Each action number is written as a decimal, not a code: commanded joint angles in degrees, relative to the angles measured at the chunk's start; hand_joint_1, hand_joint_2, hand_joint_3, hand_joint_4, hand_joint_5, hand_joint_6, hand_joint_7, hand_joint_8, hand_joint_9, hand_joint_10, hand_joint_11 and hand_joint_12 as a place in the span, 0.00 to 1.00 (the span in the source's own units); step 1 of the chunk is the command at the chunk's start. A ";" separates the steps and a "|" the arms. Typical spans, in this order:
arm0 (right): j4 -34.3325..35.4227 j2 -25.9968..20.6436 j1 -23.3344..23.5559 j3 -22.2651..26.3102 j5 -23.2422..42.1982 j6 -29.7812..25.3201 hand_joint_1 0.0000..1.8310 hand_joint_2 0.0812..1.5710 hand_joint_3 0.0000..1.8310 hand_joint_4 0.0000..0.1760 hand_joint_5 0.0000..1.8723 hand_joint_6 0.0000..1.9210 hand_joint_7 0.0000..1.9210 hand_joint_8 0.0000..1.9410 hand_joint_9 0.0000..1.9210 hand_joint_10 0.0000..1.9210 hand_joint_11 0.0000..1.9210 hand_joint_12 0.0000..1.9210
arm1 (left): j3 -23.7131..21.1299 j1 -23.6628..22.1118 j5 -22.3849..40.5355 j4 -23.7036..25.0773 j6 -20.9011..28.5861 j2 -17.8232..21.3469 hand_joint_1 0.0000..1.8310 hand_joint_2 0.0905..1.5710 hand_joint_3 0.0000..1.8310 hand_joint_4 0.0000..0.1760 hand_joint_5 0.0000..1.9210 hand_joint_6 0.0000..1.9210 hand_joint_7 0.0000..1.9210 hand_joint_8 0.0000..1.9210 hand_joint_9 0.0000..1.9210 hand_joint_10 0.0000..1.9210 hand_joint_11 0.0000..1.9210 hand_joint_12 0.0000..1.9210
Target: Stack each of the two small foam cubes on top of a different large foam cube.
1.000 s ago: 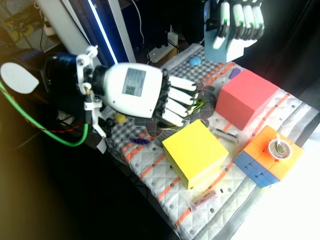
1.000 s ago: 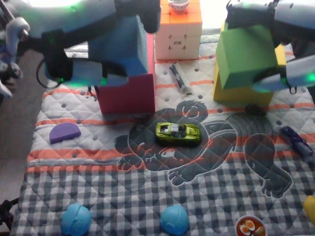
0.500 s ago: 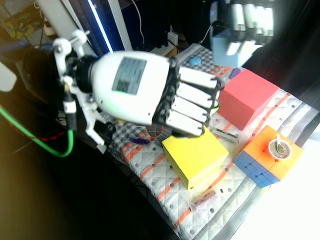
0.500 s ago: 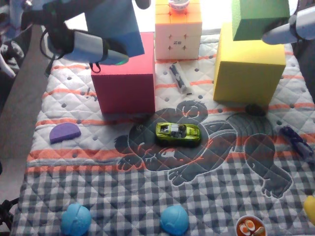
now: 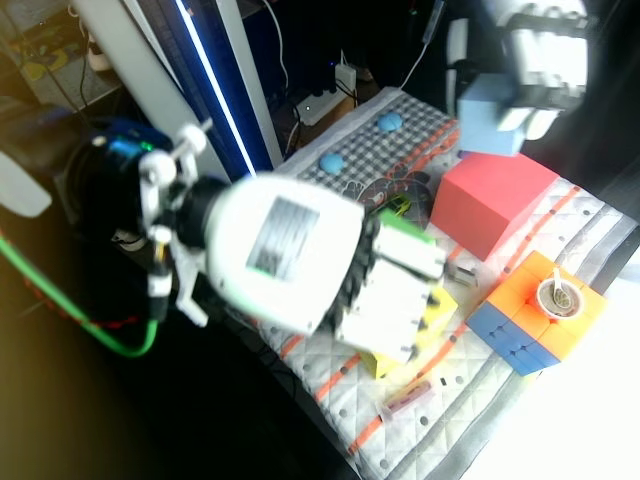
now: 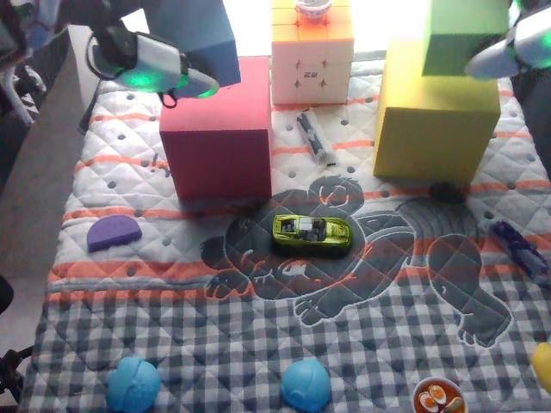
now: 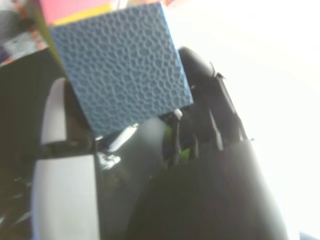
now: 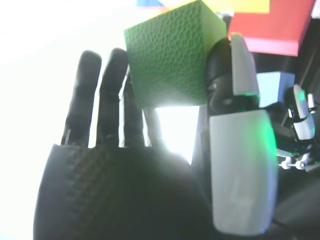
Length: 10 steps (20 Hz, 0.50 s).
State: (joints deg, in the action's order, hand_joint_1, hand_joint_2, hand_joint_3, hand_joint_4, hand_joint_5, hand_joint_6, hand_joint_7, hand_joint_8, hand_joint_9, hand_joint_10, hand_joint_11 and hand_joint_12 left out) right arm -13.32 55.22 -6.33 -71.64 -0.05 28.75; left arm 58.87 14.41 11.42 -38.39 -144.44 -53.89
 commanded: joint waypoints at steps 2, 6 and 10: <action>1.36 0.45 -0.77 -1.39 4.91 -0.03 0.56 0.90 0.00 0.00 0.21 0.97 0.27 0.86 0.17 0.87 0.17 1.00 | 1.27 0.48 5.38 -0.86 -0.50 -1.26 0.68 0.73 0.00 0.22 0.02 0.72 0.02 0.52 0.07 0.79 0.08 1.00; 1.70 1.82 -2.48 -2.75 3.68 -0.03 0.54 0.88 0.00 0.00 0.26 0.89 0.11 0.50 0.01 0.59 0.00 0.95 | 3.64 2.75 5.25 -3.82 -0.51 -3.34 0.63 0.75 0.00 0.33 0.00 0.76 0.00 0.79 0.05 0.93 0.09 1.00; 2.03 2.01 -3.31 -2.90 3.34 -0.03 0.59 0.77 0.00 0.00 0.00 0.33 0.08 0.22 0.02 0.53 0.00 0.95 | 4.45 4.72 4.99 -5.03 -0.52 -4.38 0.50 0.73 0.00 0.56 0.01 0.31 0.05 0.21 0.00 0.39 0.00 0.87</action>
State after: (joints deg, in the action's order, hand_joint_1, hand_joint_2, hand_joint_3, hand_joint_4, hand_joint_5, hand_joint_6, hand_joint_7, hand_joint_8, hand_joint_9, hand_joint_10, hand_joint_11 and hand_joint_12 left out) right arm -10.48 57.30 -9.58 -74.39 1.08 27.90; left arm 63.20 19.77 11.11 -44.14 -145.03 -58.04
